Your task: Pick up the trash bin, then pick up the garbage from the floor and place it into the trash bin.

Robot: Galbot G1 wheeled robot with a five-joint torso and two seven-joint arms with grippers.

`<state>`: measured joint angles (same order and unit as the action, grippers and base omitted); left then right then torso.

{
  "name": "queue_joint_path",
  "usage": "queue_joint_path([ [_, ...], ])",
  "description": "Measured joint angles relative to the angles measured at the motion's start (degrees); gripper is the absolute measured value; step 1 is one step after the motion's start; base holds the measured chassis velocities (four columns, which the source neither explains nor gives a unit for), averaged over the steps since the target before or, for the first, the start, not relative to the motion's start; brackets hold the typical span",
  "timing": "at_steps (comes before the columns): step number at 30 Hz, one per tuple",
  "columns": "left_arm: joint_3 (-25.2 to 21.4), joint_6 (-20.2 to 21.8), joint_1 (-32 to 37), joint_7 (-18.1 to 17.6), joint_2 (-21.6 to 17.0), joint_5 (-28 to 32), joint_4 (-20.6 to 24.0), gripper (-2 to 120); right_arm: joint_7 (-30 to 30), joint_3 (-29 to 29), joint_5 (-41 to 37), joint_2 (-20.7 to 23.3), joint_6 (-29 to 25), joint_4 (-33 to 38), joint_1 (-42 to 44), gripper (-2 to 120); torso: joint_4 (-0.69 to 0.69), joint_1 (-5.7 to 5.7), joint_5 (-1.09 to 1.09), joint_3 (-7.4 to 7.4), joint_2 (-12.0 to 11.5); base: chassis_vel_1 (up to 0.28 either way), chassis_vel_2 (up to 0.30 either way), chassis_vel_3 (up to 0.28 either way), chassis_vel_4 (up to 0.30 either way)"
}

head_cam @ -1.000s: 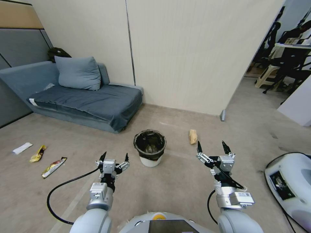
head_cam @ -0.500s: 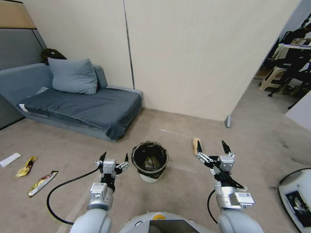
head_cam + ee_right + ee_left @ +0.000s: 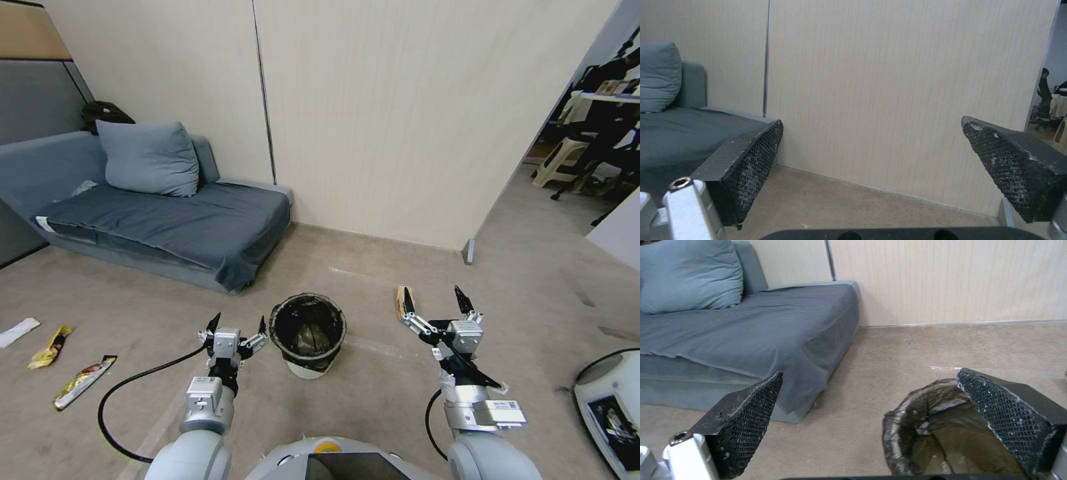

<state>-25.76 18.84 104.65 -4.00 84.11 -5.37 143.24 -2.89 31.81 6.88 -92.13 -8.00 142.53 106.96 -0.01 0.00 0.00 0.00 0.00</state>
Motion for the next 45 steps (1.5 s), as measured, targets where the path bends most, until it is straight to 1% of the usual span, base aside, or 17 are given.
queue_joint_path([
  [11,-0.08,-0.05,-0.35,0.3,-0.34,1.18,0.0,100,-0.76,-0.62,0.31,0.0,0.04,-0.58,-0.17,100,0.0,0.0,-0.01,0.0,0.0,0.0,0.0,0.0,0.0],
  [12,-0.45,-0.23,-1.09,0.98,-1.13,3.5,-0.04,100,-1.13,-1.04,0.42,0.01,0.21,-0.97,-0.29,100,0.02,0.0,0.0,0.0,0.0,0.0,0.0,0.0,0.0],
  [13,-0.45,-0.23,-1.09,0.98,-1.13,3.5,-0.04,100,-1.13,-1.04,0.42,0.01,0.21,-0.97,-0.29,100,0.02,0.0,0.0,0.0,0.0,0.0,0.0,0.0,0.0],
  [16,-1.51,-0.73,-3.25,2.82,-3.41,10.05,-0.21,100,-1.23,-1.14,0.45,0.0,0.29,-1.05,-0.32,100,0.0,0.0,-0.01,0.0,0.0,0.0,0.0,0.0,0.0],
  [17,-1.51,-0.73,-3.25,2.82,-3.41,10.05,-0.21,100,-1.23,-1.14,0.45,0.0,0.29,-1.05,-0.32,100,0.0,0.0,-0.01,0.0,0.0,0.0,0.0,0.0,0.0],
  [18,-2.02,-0.99,-4.31,3.68,-4.51,13.21,-0.28,100,-1.25,-1.16,0.46,0.01,0.3,-1.08,-0.33,100,0.0,0.0,-0.01,0.0,0.0,0.0,0.0,0.0,0.0],
  [20,-2.75,-1.33,-5.77,4.94,-6.06,17.66,-0.4,100,-1.29,-1.23,0.48,0.01,0.3,-1.22,-0.33,100,0.0,0.0,-0.01,0.0,0.0,0.0,0.0,0.0,0.0],
  [23,-3.02,-1.47,-6.29,5.41,-6.63,19.35,-0.44,100,-1.37,-1.33,0.56,0.01,0.3,-1.35,-0.32,100,0.0,0.0,-0.01,0.0,0.0,0.0,0.0,0.0,0.0],
  [29,-3.07,-1.49,-6.37,5.5,-6.71,19.61,-0.46,100,-1.45,-1.5,0.9,0.01,0.46,-1.59,-0.31,100,0.01,0.0,0.0,0.0,0.0,0.0,0.0,0.0,0.0],
  [31,-2.96,-1.51,-7.99,5.79,-7.37,21.03,-2.25,99,-1.47,-1.52,0.94,0.01,0.49,-1.61,-0.3,100,0.03,0.0,0.02,0.0,0.0,0.0,0.0,0.0,0.0],
  [32,-2.96,-1.51,-7.99,5.79,-7.37,21.03,-2.25,99,-1.47,-1.52,0.94,0.01,0.49,-1.61,-0.3,100,0.03,0.0,0.02,0.0,0.0,0.0,0.0,0.0,0.0],
  [33,-2.73,-1.51,-9.75,6.06,-8.07,22.32,-4.29,98,-1.47,-1.52,0.98,0.01,0.49,-1.64,-0.3,100,0.02,0.0,0.0,0.0,0.0,0.0,0.0,0.0,0.0],
  [35,-2.07,-1.46,-15.15,6.82,-10.17,26.22,-10.57,97,-1.49,-1.52,1.21,0.01,0.49,-1.8,-0.3,100,-0.03,0.0,-0.02,0.01,0.0,0.0,0.0,0.0,0.0],
  [36,-2.07,-1.46,-15.15,6.82,-10.17,26.22,-10.57,97,-1.49,-1.52,1.21,0.01,0.49,-1.8,-0.3,100,-0.03,0.0,-0.02,0.01,0.0,0.0,0.0,0.0,0.0],
  [37,-1.87,-1.43,-16.37,7.01,-10.65,27.15,-11.98,97,-1.5,-1.48,1.63,0.0,0.49,-2.13,-0.3,100,-0.04,0.0,-0.04,0.01,-0.01,0.0,0.0,0.0,0.0],
  [39,-1.78,-1.39,-17.03,7.12,-10.89,27.63,-12.74,97,-1.51,-1.45,2.02,0.01,0.49,-2.4,-0.3,100,0.01,0.0,0.01,0.0,0.0,0.0,0.0,0.0,0.0],
  [45,-1.72,-1.36,-17.16,7.16,-10.91,27.73,-12.96,97,-1.53,-1.44,2.16,0.0,0.48,-2.51,-0.3,100,0.02,0.0,0.0,0.0,0.0,0.0,0.0,0.0,0.0],
])
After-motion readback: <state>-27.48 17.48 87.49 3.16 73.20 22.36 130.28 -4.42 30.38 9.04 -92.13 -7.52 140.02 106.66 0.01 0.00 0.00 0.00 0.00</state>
